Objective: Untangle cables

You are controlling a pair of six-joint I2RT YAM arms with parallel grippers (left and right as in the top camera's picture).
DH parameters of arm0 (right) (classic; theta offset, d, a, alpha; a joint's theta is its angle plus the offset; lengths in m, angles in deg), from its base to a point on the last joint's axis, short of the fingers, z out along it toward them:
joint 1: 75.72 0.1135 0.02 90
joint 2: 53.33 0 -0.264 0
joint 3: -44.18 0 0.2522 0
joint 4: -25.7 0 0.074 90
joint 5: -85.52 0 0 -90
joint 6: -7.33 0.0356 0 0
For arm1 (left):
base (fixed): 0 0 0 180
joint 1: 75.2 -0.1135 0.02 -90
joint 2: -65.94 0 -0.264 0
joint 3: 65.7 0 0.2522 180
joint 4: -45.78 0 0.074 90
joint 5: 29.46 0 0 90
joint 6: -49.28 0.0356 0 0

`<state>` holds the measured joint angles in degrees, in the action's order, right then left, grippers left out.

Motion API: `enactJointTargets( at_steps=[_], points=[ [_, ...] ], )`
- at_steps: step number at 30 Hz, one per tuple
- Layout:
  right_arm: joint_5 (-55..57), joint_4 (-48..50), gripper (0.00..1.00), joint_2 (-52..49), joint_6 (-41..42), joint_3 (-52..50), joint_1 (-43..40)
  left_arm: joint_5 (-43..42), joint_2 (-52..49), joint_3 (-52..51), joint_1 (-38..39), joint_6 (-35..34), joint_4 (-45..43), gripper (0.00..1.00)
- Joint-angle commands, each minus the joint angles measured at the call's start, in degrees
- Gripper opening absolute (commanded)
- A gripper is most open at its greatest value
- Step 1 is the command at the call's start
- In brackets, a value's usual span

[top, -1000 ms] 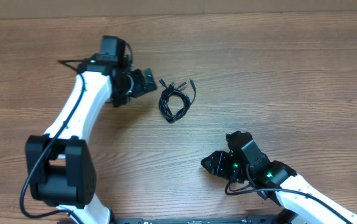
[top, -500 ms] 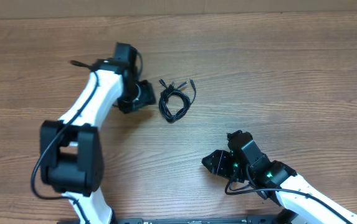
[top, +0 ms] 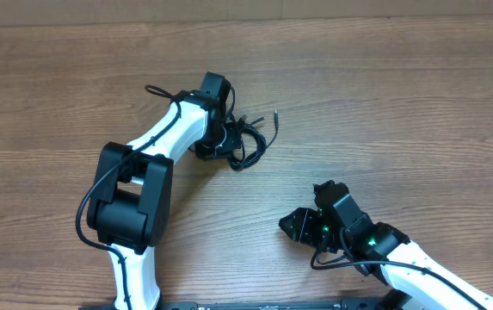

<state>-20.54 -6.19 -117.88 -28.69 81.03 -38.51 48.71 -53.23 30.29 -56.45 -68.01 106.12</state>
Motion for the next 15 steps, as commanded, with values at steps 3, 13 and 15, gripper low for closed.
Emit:
enactJointTargets(
  at_steps=[3,13,15],
  points=[
    [0.3,-1.8,0.46,0.3,-2.3,-0.4,-0.2,0.5,5.9,4.5,-2.7,5.5,7.8,0.04],
    [-26.3,2.7,0.46,3.0,-9.6,2.9,-4.2,-15.8,22.8,8.8,-5.1,-8.0,19.8,0.05],
    [-33.5,6.8,0.47,3.2,-9.6,2.9,-4.2,-16.2,23.7,8.8,-4.9,-20.3,24.8,0.05]
  ],
)
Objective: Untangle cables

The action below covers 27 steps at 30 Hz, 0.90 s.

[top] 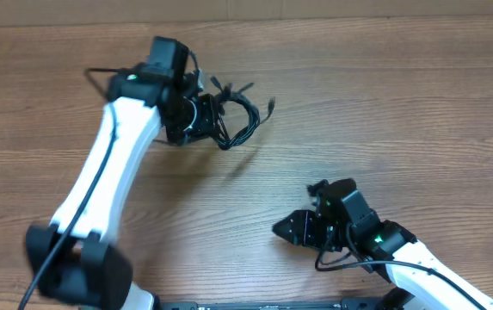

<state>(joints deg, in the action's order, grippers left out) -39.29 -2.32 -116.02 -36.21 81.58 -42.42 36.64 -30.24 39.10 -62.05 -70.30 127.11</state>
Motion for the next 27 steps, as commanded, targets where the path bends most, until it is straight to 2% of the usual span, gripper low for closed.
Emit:
enactJointTargets(
  at_steps=[1,4,6,9,12,16,19,22,25,27],
  points=[
    [-16.6,3.9,0.47,1.4,-2.0,2.4,-0.3,-4.1,0.7,0.0,0.8,-23.2,6.4,0.04],
    [-17.6,3.4,0.46,1.4,-2.1,2.4,-0.3,-0.7,0.6,-0.6,1.7,-30.4,11.5,0.04],
    [-17.6,2.2,0.41,1.4,-2.9,2.4,-0.3,2.1,0.6,-1.6,2.8,-32.8,13.3,0.04],
    [-18.1,-0.5,0.36,1.4,-3.1,2.4,-0.3,2.4,0.6,-3.3,4.8,-38.9,15.2,0.04],
    [-19.6,-2.6,0.35,1.4,-3.1,2.4,-0.3,2.4,0.6,-4.4,6.7,-45.0,15.3,0.04],
    [-23.4,-2.0,0.35,1.5,-3.0,2.4,-0.3,4.3,0.6,-4.6,8.6,-48.7,15.4,0.04],
    [-23.8,0.3,0.35,1.5,-0.8,2.4,-0.3,9.2,0.6,-4.6,9.6,-49.5,16.9,0.04],
    [-21.7,7.0,0.37,1.5,3.3,2.4,-0.3,13.7,0.6,-4.6,11.3,-52.7,20.2,0.05],
    [-12.7,13.7,0.51,1.4,7.8,2.4,-0.2,12.8,0.6,-4.6,13.5,-54.9,20.6,0.05],
    [-6.4,15.6,0.52,1.4,11.9,2.4,-0.2,11.6,0.6,-4.6,14.7,-55.8,20.6,0.05]
  ],
)
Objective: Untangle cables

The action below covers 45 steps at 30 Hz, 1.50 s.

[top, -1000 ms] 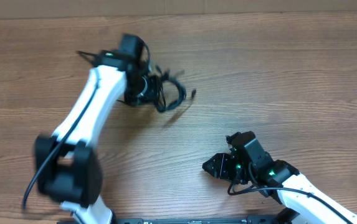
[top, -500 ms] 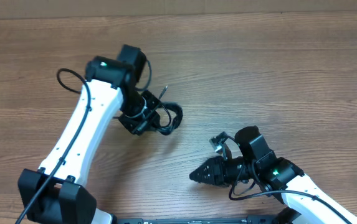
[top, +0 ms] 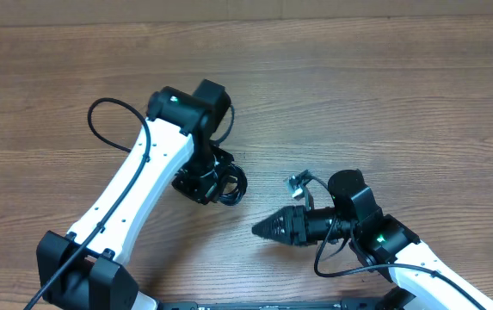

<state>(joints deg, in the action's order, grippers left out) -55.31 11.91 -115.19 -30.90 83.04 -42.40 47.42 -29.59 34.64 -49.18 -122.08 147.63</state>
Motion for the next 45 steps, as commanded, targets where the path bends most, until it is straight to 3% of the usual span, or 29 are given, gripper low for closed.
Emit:
enactJointTargets(
  at_steps=[1,8,21,26,35,45],
  points=[
    [12.5,2.0,0.52,0.6,8.3,0.9,-0.2,0.1,0.0,-0.2,2.6,-4.4,0.1,0.04],
    [19.6,7.1,0.42,0.4,14.3,0.9,2.2,-0.2,0.0,-0.2,5.6,-10.7,-0.3,0.04],
    [29.4,4.7,0.39,-0.2,15.8,0.9,9.6,-0.6,0.0,-0.2,7.4,-14.6,-3.1,0.04],
    [33.2,2.8,0.37,-3.8,16.0,0.9,9.5,-6.6,0.0,-0.2,7.4,-11.0,-4.6,0.04],
    [34.6,8.3,0.36,-5.7,19.0,0.9,7.6,-10.8,0.0,-0.2,7.4,-3.6,-3.9,0.04],
    [34.8,12.1,0.36,-5.6,25.4,0.9,3.6,-7.4,0.0,-0.2,7.4,-2.9,-3.2,0.04]
  ],
)
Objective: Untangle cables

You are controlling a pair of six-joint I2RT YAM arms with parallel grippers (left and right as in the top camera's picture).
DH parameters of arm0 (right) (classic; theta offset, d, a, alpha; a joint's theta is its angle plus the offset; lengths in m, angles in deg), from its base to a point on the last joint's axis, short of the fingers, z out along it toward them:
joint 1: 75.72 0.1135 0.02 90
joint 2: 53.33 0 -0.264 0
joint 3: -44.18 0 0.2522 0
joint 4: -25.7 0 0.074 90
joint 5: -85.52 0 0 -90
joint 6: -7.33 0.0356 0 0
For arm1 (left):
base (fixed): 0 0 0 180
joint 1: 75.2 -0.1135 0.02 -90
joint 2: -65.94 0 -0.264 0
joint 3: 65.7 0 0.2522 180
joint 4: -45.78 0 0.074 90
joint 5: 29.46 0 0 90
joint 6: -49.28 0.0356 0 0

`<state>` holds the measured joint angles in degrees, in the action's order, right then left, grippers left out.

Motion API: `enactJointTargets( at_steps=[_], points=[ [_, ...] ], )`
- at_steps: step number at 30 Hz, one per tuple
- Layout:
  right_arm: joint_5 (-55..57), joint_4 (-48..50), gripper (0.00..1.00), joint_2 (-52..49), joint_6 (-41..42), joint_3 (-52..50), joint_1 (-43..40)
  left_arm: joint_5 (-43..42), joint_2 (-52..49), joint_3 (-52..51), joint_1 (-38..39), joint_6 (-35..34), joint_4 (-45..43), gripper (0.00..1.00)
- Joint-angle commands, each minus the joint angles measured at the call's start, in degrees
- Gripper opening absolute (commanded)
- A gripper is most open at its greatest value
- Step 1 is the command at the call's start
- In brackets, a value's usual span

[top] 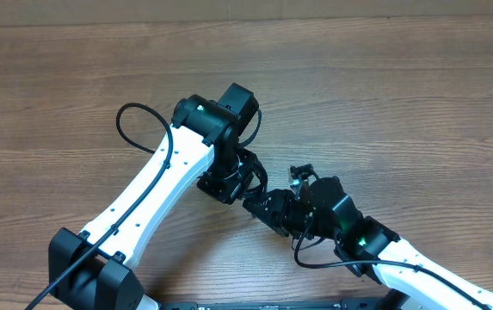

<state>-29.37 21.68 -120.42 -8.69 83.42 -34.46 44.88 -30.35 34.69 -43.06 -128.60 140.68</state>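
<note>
The tangled black cable bundle [253, 175] hangs just left of the table's centre. My left gripper [229, 182] points down and is shut on it, so the fingers and wrist hide much of the tangle. A few loops show on its right side. My right gripper [258, 207] reaches up and left from the lower right, and its fingertips are at the lower edge of the bundle. The dark fingers merge with the cables, so I cannot tell how the jaws stand or whether they hold a strand.
The wooden table [418, 103] is bare around the arms. The left arm's own black lead [130, 129] loops out to the left of its forearm. The right arm's wrist lead [315, 258] curls below its gripper.
The left gripper has carried the bundle slightly right and up. The right gripper has moved up and left from a hand's width away, and its tips now meet the bundle.
The left gripper first sat on the bundle at the upper centre, with the right gripper idle at the lower right. Then the bundle was held further up and left, then down near the centre as the right gripper turned toward it. Now both grippers meet there.
</note>
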Motion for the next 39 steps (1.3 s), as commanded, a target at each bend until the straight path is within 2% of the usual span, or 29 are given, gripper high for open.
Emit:
enactJointTargets(
  at_steps=[1,5,11,18,23,26,28,29,30,31,33,39],
  points=[
    [8.8,2.5,0.36,-0.4,3.2,0.5,-5.3,-4.9,0.7,-0.2,1.3,4.3,3.7,0.04],
    [10.9,2.2,0.36,-0.4,3.2,0.5,-9.3,-6.5,0.7,-0.2,1.3,9.5,2.7,0.04],
    [15.3,0.2,0.31,-0.4,2.1,0.5,-11.5,-18.8,0.7,-0.2,1.2,30.6,-4.0,0.04],
    [20.1,-9.6,0.30,-0.4,2.1,0.5,-14.2,-25.7,0.7,-0.2,1.3,47.7,-2.2,0.04],
    [19.2,-15.9,0.30,-0.4,1.0,0.5,-16.3,-24.1,0.7,-0.2,1.2,53.2,-0.8,0.04],
    [16.5,-16.6,0.31,-0.4,-5.5,0.5,-16.4,-21.6,0.7,-0.2,1.1,53.2,-1.9,0.04],
    [13.0,-16.7,0.34,-0.4,-10.5,0.5,-16.4,-15.4,0.7,-0.2,0.9,53.2,-3.7,0.04],
    [11.4,-16.9,0.35,-0.4,-12.9,0.5,-16.4,-10.3,0.7,-0.2,0.9,53.1,-4.8,0.12],
    [9.3,-18.4,0.40,-0.4,-16.0,0.5,-16.4,-1.8,0.7,-0.2,0.9,52.9,-6.1,0.49],
    [8.8,-19.9,0.42,-0.4,-17.0,0.5,-16.4,2.4,0.7,-0.2,0.9,52.5,-6.3,0.72],
    [8.7,-23.7,0.42,-0.4,-17.3,0.5,-16.4,8.7,0.7,-0.2,0.9,50.3,-6.3,1.00],
    [9.8,-32.5,0.43,-0.4,-17.3,0.5,-16.4,18.7,0.7,-0.2,0.9,45.9,-6.5,1.00]
  ],
)
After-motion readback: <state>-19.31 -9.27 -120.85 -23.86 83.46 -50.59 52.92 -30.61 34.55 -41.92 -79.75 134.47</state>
